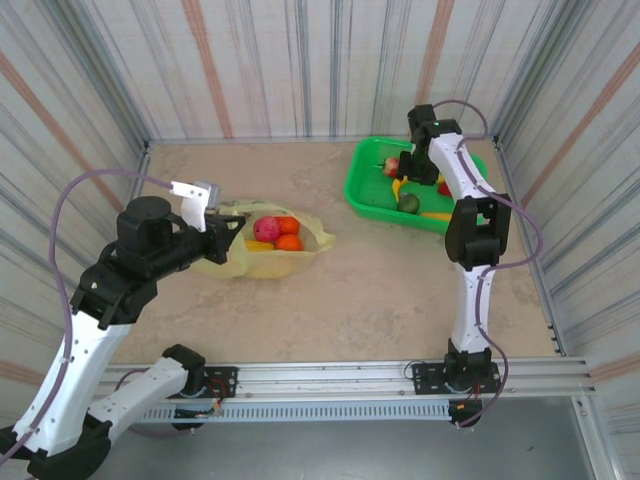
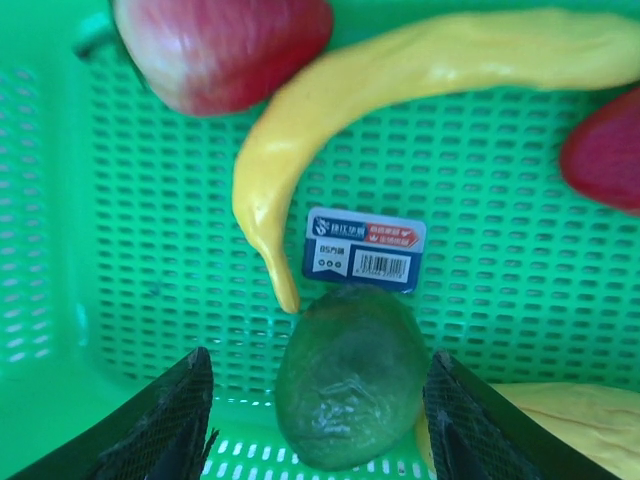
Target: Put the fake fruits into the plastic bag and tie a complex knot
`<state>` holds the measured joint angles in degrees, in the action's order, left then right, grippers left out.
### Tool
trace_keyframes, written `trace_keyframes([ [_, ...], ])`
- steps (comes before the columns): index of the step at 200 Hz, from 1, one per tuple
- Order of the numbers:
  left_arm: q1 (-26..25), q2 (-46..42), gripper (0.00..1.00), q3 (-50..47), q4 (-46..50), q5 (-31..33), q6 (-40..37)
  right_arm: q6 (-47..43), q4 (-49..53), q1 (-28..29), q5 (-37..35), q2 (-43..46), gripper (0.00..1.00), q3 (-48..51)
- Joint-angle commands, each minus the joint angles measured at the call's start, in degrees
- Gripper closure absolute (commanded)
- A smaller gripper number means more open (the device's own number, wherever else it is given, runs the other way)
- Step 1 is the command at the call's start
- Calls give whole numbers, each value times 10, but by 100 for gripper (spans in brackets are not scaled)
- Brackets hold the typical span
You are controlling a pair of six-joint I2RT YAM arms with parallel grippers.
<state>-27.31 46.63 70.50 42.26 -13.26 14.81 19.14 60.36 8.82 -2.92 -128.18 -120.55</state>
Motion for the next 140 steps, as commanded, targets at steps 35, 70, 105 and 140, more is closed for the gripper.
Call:
trace_keyframes([
  [35, 3, -8, 100, 5, 14, 0, -6, -14, 19, 5, -33, -73, 28, 7],
  [70, 3, -7, 100, 8, 15, 0, -6, -9, 22, 3, -22, -108, 32, -7],
  [105, 3, -8, 100, 12, 18, 4, -6, -6, 8, 5, -21, -80, 50, 5],
  [140, 3, -5, 100, 14, 19, 5, -6, -5, 2, 5, -30, -3, 55, -1],
])
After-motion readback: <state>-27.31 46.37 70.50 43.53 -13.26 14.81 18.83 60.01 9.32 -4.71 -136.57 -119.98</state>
